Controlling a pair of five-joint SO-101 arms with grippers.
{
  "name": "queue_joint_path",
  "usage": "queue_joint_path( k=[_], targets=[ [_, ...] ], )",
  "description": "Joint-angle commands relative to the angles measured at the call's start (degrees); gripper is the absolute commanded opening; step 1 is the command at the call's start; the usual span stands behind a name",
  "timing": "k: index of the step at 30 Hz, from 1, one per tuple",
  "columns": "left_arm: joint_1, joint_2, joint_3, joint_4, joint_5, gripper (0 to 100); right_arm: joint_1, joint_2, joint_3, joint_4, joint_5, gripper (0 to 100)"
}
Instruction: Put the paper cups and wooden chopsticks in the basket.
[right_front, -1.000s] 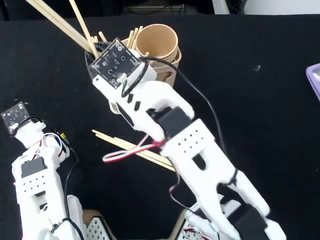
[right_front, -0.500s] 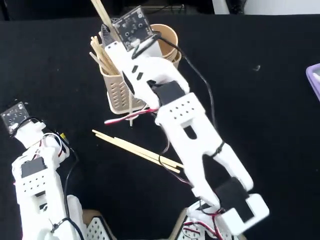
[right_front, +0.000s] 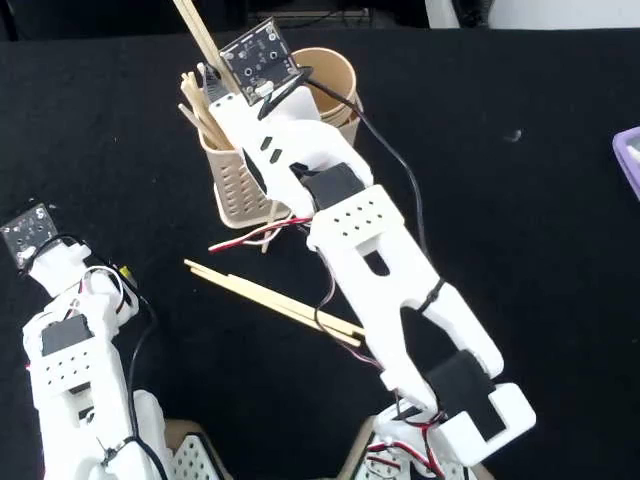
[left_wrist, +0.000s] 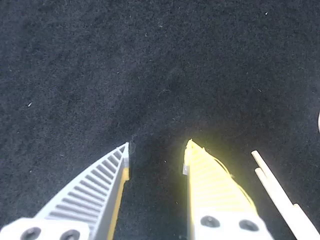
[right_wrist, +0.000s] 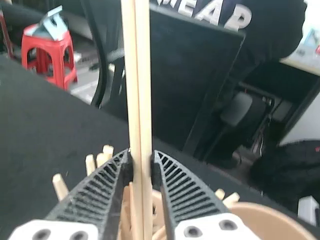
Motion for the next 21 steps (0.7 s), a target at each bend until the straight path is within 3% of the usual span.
queue_joint_path(
  k=[1,4,12,21],
  targets=[
    [-0.5,-1.1,-1.2,-1.0,0.4,18,0.4,-0.9,-1.0,3.5,-0.5,11.5],
    [-0.5,-1.1,-1.2,-1.0,0.4,18,0.4,-2.1,-1.7,5.4,-0.5,16.2],
    [-0.6,-1.1,-1.3,-1.0,0.4,18,-3.0,-14.3,-1.8,11.6,-0.5,14.9],
    [-0.6,-1.1,-1.3,-1.0,0.4,18,-4.8,-30.5,0.5,34.7,-0.5,15.2]
  ],
)
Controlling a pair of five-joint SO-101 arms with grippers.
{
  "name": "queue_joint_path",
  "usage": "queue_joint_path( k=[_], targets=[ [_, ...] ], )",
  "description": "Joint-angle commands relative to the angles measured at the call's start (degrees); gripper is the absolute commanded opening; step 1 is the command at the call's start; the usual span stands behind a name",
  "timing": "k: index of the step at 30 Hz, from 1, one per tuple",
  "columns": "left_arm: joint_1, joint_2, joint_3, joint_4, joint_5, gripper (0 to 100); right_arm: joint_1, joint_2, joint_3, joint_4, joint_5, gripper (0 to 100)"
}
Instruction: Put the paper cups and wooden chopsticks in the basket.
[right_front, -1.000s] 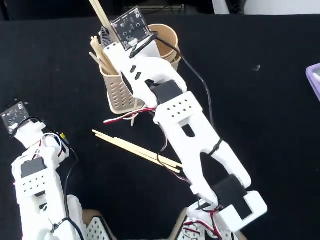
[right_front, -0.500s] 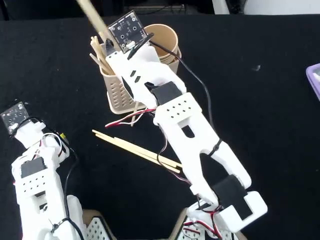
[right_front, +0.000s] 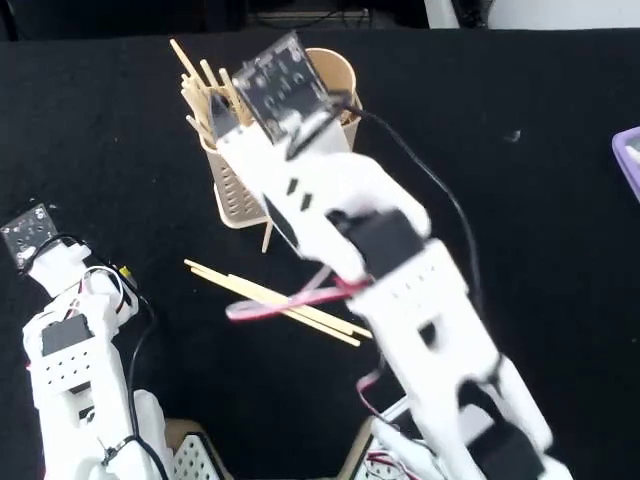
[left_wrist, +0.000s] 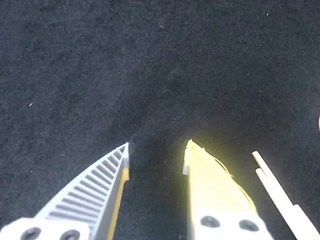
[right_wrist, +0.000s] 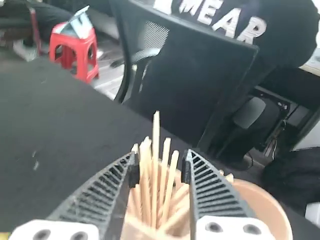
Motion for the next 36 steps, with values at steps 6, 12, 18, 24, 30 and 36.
queue_joint_path(
  k=[6,12,18,24,30,36],
  targets=[
    [-0.4,-1.1,-1.3,-1.0,0.4,18,0.1,-12.4,20.4,5.3,-0.5,15.2],
    [-0.4,-1.1,-1.3,-1.0,0.4,18,3.0,-17.2,41.9,-14.2,-0.6,15.4],
    [-0.4,-1.1,-1.3,-1.0,0.4,18,6.4,-13.7,47.0,-22.6,-5.2,19.4],
    [-0.4,-1.1,-1.2,-1.0,0.4,18,6.7,-5.4,42.5,-23.6,-7.0,19.6],
    [-0.4,-1.1,-1.2,-1.0,0.4,18,5.4,-3.0,40.7,-23.6,-7.0,19.1],
    [-0.4,-1.1,-1.2,-1.0,0.4,18,5.4,-2.7,40.6,-23.6,-7.0,19.1]
  ],
)
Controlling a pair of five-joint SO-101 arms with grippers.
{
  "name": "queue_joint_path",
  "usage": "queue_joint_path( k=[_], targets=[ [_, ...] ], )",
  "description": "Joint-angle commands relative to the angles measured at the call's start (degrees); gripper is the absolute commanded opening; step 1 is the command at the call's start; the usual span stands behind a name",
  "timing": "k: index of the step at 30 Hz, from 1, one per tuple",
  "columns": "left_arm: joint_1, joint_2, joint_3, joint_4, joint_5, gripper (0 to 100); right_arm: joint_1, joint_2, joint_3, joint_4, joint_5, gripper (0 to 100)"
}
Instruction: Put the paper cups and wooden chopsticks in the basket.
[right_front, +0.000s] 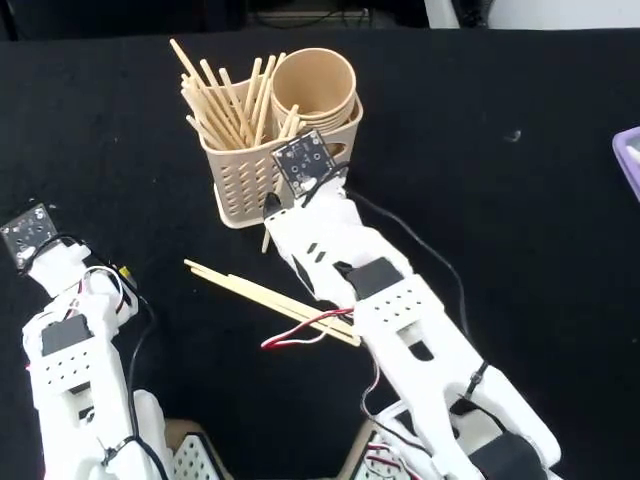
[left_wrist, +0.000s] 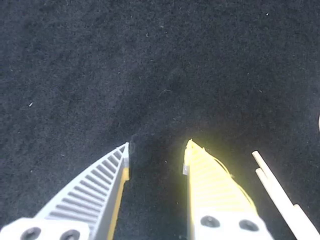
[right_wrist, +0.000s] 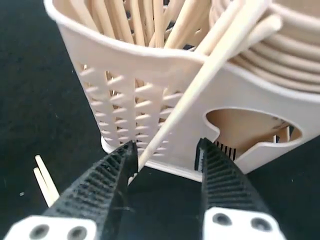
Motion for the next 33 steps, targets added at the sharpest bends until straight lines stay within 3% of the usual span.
queue_joint_path(
  k=[1,11,17,30,33],
  targets=[
    [-0.4,-1.1,-1.2,-1.0,0.4,18,-0.7,0.2,-3.4,-1.4,-0.4,19.1],
    [-0.4,-1.1,-1.2,-1.0,0.4,18,-2.8,0.4,-3.1,-6.1,-0.4,18.2],
    [-0.4,-1.1,-1.1,-1.0,0.4,18,-2.6,0.4,-2.9,-6.6,0.0,1.0],
    [-0.4,-1.1,-1.1,-1.0,0.4,18,-3.5,-2.0,-2.7,-6.2,-0.4,1.3],
    [-0.4,-1.1,-1.1,-1.0,0.4,18,-5.5,-0.9,-1.9,-6.3,-0.4,5.9]
  ],
)
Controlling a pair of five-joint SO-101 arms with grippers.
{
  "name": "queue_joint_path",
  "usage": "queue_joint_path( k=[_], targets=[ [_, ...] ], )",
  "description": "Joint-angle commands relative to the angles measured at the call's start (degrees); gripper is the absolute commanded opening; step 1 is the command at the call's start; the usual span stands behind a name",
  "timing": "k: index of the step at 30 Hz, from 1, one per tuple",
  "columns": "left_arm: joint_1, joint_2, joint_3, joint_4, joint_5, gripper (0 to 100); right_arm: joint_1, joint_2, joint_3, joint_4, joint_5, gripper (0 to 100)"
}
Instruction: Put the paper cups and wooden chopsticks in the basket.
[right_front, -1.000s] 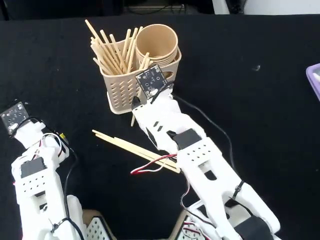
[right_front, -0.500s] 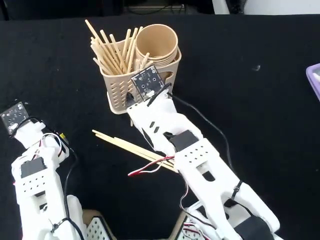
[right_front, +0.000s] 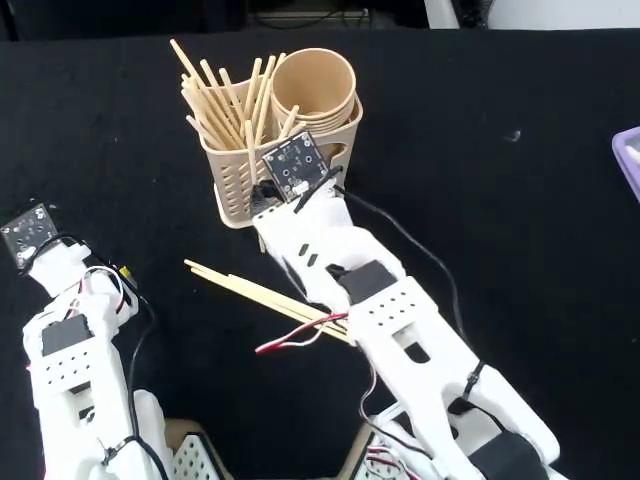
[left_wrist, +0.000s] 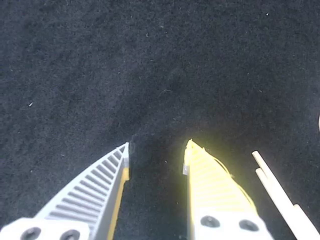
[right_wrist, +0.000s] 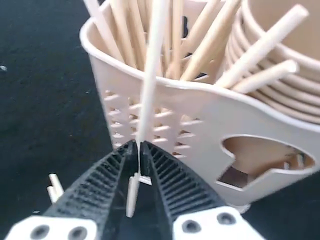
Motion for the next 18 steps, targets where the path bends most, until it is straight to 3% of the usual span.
queue_joint_path(
  k=[1,4,13,18],
  targets=[
    [-0.4,-1.1,-1.2,-1.0,0.4,18,-3.2,-0.5,-1.9,-1.2,-0.4,9.0],
    [-0.4,-1.1,-1.2,-1.0,0.4,18,-3.6,1.7,-2.9,-1.6,-0.4,14.9],
    [-0.4,-1.1,-1.1,-1.0,0.4,18,-3.2,9.3,-7.7,-1.5,-0.4,13.0],
    [-0.4,-1.1,-1.1,-1.0,0.4,18,-3.2,5.1,-4.9,-1.4,0.0,0.8]
  ],
)
